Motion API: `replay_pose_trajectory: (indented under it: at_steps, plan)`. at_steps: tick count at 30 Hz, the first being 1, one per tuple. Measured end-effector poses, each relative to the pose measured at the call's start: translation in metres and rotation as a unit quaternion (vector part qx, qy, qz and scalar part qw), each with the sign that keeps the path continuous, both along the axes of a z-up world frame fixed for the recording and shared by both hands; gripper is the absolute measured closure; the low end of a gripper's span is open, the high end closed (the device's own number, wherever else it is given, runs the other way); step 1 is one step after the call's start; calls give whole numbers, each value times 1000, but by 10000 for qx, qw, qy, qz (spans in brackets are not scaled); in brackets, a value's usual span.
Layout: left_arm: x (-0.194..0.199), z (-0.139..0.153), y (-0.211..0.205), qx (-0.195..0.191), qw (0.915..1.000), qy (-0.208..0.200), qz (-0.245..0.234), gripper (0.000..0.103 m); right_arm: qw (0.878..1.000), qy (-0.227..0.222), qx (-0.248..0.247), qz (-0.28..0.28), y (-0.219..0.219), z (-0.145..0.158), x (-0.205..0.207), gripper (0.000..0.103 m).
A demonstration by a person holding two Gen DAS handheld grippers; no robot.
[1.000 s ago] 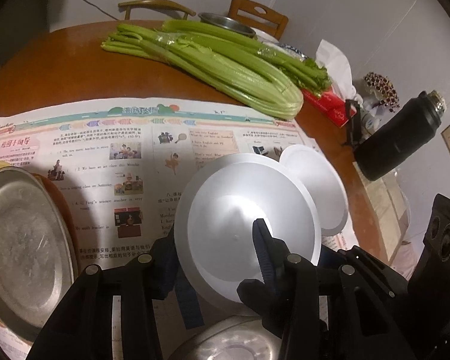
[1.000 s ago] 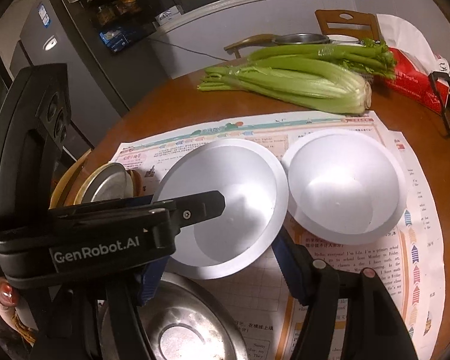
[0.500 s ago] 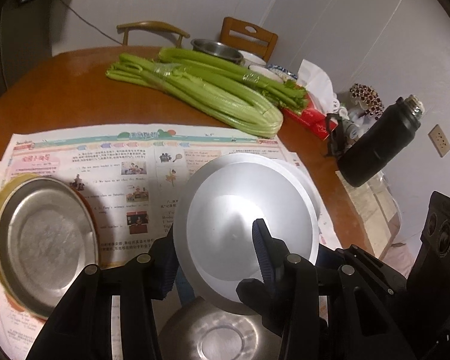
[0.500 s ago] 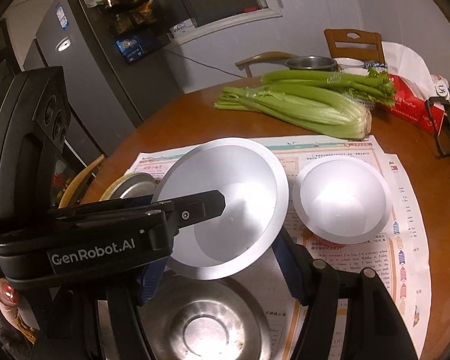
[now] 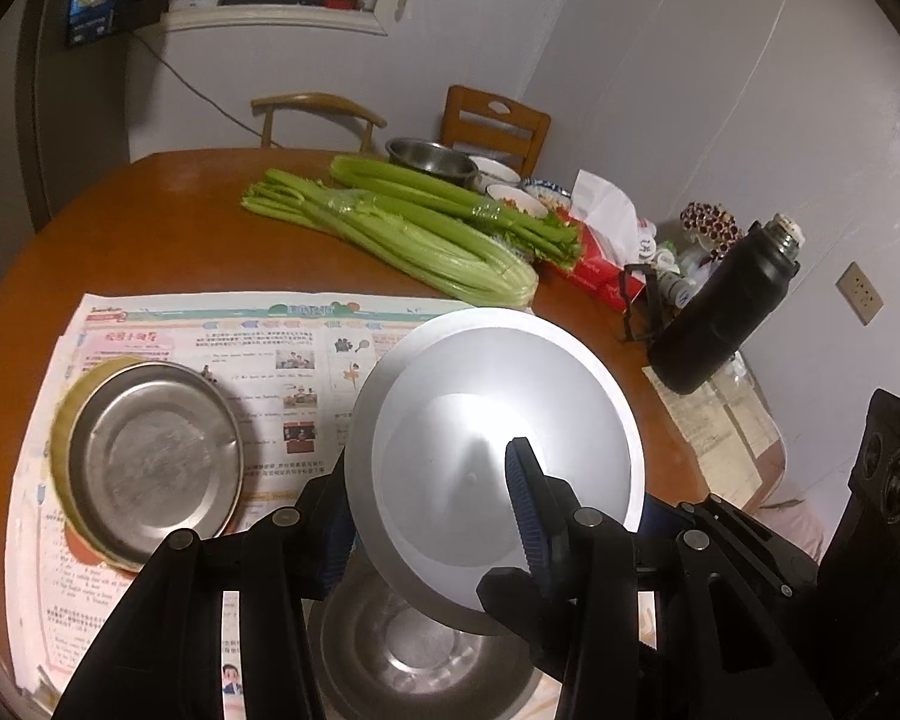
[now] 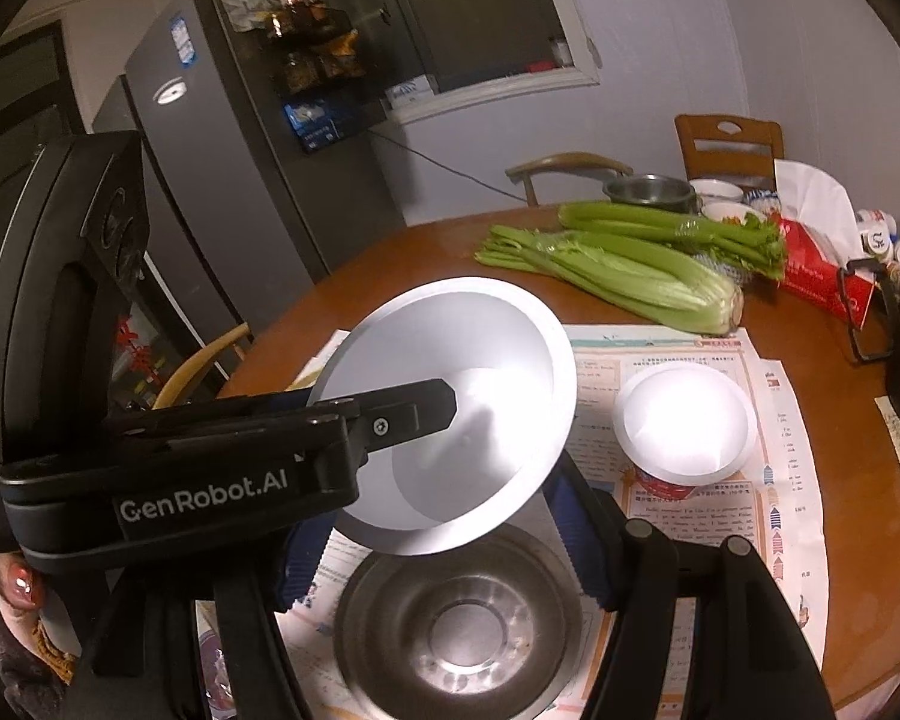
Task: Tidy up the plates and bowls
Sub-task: 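Lift the white paper bowl with the left gripper over the steel bowl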
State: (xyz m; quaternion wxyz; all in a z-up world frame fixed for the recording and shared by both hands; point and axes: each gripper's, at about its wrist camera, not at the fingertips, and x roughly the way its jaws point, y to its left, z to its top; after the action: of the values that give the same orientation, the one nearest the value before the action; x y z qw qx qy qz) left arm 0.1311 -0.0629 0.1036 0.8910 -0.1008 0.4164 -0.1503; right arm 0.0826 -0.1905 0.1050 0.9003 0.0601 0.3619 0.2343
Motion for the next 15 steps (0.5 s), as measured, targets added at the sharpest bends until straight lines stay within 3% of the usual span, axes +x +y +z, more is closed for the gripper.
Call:
replay_pose_trajectory:
  at_steps: [15]
  plan:
    - [-32,-4,26,-27,9993,-74,373,55,9992,-10,64,399,23,-1,-24,35]
